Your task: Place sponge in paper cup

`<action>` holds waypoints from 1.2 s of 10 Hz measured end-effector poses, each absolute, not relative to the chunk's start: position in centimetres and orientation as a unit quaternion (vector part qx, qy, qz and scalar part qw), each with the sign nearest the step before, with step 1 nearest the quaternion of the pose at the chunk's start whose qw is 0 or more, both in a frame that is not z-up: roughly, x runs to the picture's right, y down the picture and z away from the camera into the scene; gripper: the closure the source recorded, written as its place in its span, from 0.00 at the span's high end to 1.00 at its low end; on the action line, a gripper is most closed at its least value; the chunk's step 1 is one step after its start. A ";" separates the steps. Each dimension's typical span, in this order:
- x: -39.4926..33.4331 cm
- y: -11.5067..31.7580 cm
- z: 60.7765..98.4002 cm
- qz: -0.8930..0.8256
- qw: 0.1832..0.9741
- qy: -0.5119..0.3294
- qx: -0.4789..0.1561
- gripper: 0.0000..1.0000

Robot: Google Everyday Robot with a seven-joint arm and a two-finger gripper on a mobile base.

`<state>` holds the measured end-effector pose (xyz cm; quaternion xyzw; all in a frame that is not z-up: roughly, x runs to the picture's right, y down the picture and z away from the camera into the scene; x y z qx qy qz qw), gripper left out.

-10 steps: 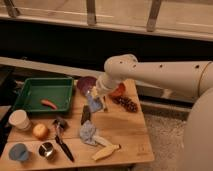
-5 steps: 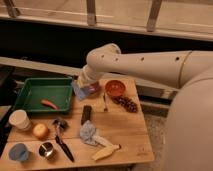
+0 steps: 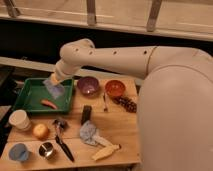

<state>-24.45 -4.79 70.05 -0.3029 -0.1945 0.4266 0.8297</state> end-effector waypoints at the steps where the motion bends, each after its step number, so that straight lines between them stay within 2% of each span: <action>1: -26.5 -4.3 68.7 0.404 0.833 -0.212 -0.312 0.00; 2: -27.7 -3.9 67.8 0.389 0.835 -0.222 -0.318 0.00; 7: -27.7 -3.7 67.9 0.387 0.836 -0.221 -0.320 0.00; 12: -34.9 -1.8 71.4 0.358 0.834 -0.248 -0.339 0.00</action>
